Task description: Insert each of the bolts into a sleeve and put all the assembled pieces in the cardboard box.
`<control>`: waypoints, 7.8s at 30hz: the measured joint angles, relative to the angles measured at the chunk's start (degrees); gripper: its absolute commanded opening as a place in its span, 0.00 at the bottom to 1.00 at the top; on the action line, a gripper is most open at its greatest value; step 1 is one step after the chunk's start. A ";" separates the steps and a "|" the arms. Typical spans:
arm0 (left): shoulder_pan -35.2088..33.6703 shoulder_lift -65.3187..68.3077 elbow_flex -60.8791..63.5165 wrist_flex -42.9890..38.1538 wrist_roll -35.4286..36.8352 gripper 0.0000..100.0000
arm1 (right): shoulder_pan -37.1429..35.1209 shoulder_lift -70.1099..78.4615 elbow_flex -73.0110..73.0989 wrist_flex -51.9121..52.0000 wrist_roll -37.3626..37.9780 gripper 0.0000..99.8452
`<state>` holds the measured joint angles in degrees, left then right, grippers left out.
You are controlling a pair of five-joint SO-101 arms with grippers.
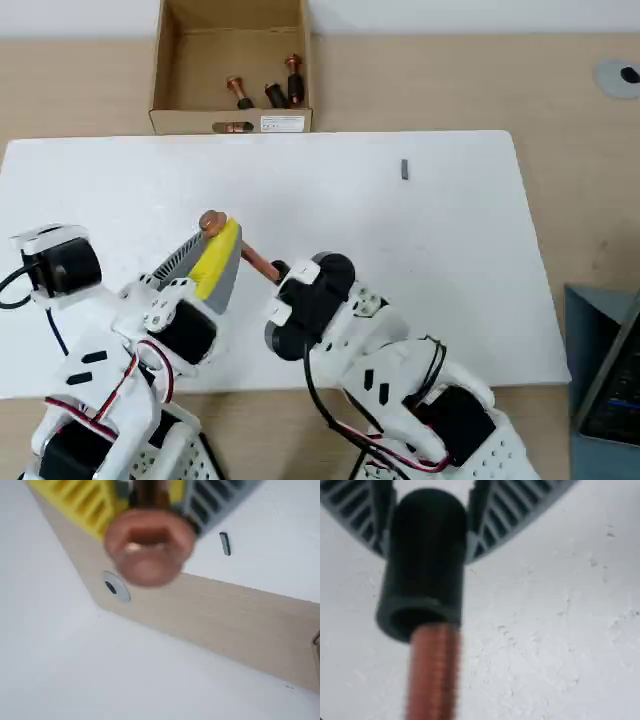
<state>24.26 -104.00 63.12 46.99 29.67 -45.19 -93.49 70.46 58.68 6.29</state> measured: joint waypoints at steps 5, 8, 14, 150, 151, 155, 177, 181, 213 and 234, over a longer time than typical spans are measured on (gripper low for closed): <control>0.00 -0.09 0.00 0.00 0.00 0.00 | 0.00 0.00 -0.18 0.00 0.26 0.01; 0.00 -0.18 0.18 0.00 0.00 0.00 | 0.00 0.00 -0.18 0.00 0.26 0.01; 0.00 -0.35 2.11 -0.09 0.00 0.00 | -1.49 0.00 -0.18 0.00 0.26 0.01; -32.00 -0.09 32.97 7.91 -27.60 0.00 | 21.36 156.66 -138.99 -12.57 18.46 0.01; -32.00 -0.09 32.97 7.91 -27.60 0.00 | 21.19 156.84 -139.34 -12.48 18.73 0.02; -32.00 -0.09 32.97 7.91 -27.60 0.00 | 20.04 157.01 -139.60 -10.64 19.25 0.12; -32.00 -0.09 32.97 7.91 -27.60 0.00 | 19.78 156.92 -154.02 3.60 19.43 0.15; -32.00 -0.09 32.97 7.91 -27.60 0.00 | 19.78 156.84 -161.58 10.90 19.43 0.15; -32.00 -0.09 32.97 7.91 -27.60 0.00 | 24.44 123.34 -162.73 42.64 4.31 0.15; -32.00 -0.09 32.97 7.91 -27.60 0.00 | 36.13 64.70 -77.45 37.27 3.69 0.11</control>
<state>-7.74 -104.09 96.09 54.90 2.07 -9.05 -28.79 -6.99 95.96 9.98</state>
